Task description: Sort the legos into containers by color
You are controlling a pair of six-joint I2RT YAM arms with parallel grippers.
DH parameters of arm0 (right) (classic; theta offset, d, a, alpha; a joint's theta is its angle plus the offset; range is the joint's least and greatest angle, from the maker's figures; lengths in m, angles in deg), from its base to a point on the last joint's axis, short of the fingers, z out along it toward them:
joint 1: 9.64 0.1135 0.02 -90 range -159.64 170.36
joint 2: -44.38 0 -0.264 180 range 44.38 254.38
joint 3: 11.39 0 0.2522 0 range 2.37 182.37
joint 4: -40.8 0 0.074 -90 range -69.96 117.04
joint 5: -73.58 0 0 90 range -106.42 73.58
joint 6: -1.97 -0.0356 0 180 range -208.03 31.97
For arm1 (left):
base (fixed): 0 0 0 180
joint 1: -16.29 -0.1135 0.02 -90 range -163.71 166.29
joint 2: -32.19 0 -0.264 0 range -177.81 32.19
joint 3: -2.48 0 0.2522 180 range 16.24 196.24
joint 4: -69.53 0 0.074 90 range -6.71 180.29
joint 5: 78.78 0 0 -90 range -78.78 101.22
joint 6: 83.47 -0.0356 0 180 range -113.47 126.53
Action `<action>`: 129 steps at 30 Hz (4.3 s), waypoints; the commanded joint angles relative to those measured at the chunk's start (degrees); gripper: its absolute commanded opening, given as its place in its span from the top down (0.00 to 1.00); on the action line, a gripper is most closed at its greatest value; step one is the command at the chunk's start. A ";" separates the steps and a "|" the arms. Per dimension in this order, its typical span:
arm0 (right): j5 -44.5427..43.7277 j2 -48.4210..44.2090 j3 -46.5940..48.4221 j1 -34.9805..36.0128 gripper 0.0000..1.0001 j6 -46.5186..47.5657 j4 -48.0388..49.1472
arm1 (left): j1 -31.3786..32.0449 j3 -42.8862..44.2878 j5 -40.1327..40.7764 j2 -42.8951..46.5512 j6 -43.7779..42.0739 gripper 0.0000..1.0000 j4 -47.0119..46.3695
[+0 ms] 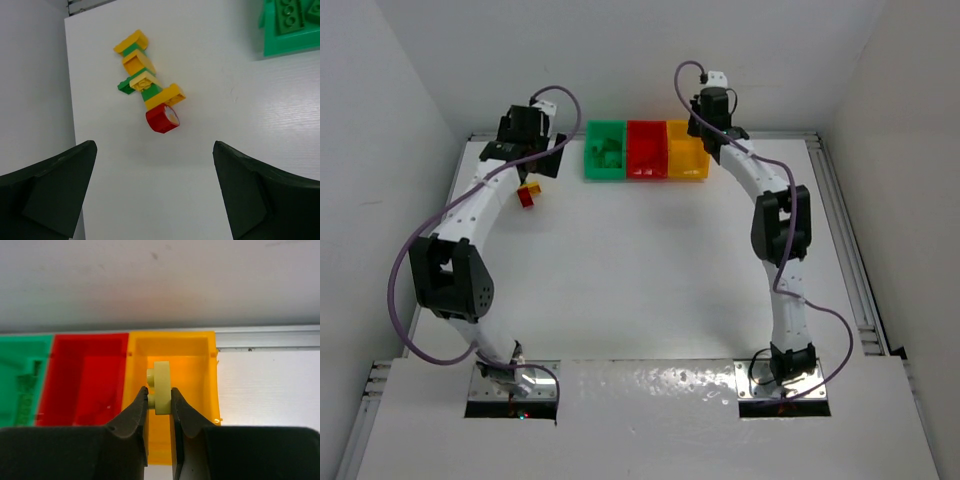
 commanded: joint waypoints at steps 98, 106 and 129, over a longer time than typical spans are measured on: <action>43.89 -15.64 -33.56 15.12 0.16 -26.17 35.98 | -1.97 -12.03 -35.97 6.94 -37.84 1.00 6.54; 49.00 -19.41 -43.40 14.86 0.14 -28.20 50.74 | -1.97 -13.09 -40.80 11.52 -43.29 1.00 5.48; 53.13 -18.98 -47.11 11.96 0.16 -41.46 66.31 | -1.97 -15.29 -58.57 16.62 -41.71 1.00 4.26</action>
